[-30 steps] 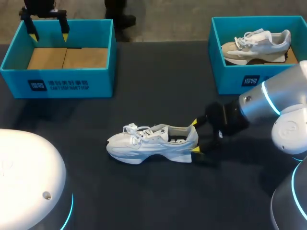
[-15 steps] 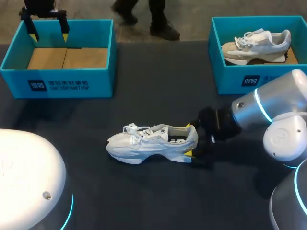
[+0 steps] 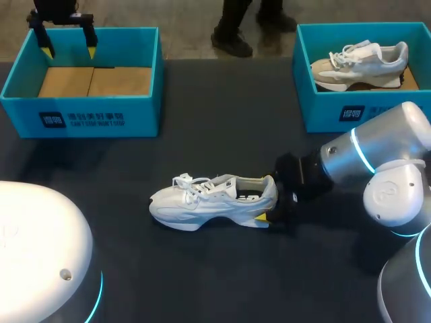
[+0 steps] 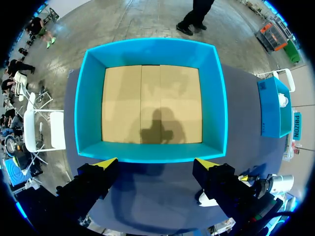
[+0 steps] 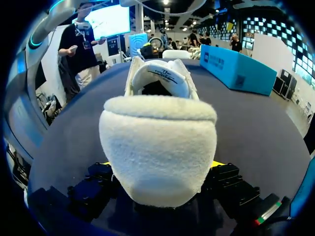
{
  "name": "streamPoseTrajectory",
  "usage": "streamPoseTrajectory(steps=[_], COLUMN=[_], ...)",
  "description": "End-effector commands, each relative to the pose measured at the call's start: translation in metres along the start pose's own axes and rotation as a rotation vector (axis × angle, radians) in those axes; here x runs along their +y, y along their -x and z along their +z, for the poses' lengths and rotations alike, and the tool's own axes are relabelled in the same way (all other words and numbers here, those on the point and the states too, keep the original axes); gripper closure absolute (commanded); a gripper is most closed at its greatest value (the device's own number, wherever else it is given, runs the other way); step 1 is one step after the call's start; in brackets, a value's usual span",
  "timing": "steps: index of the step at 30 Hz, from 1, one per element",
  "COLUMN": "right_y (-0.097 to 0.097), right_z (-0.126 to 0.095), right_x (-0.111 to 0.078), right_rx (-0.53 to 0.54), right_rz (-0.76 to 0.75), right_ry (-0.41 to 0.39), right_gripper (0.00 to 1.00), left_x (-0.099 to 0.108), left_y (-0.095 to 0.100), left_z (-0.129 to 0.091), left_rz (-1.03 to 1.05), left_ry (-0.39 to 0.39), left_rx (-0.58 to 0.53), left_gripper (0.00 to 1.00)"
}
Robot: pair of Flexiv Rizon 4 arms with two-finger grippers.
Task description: Take the shoe out of the shoebox, open the shoe tongue, remove and reinsert the insole, then place the shoe into the shoebox
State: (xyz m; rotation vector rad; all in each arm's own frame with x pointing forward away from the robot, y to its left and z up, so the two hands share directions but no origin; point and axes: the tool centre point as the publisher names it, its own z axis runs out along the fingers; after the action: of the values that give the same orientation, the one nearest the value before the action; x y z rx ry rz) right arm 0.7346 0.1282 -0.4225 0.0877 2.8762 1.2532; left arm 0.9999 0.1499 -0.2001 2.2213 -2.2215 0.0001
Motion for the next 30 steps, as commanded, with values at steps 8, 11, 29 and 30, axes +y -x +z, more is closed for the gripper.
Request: streamPoseTrajectory(steps=[8, 11, 29, 30], right_y=[0.002, 0.002, 0.002, 0.002], right_z=[0.005, 0.005, 0.005, 0.005], right_x=[0.000, 0.000, 0.000, 0.000], right_rx=[0.010, 0.010, 0.010, 0.010], right_rz=[-0.004, -0.004, -0.004, -0.004], right_ry=[-0.002, -0.002, -0.002, -0.002], right_gripper=[1.00, 1.00, 1.00, 1.00], left_x=[0.000, 0.000, 0.007, 0.011], left_y=[0.000, 0.000, -0.005, -0.009], left_z=[0.000, 0.000, -0.004, -0.006], left_rz=[0.000, 0.000, -0.030, -0.030], left_ry=[0.000, 0.000, -0.022, -0.033], left_rx=[0.000, 0.000, 0.017, 0.015], left_gripper=[0.00, 0.00, 0.00, 0.00])
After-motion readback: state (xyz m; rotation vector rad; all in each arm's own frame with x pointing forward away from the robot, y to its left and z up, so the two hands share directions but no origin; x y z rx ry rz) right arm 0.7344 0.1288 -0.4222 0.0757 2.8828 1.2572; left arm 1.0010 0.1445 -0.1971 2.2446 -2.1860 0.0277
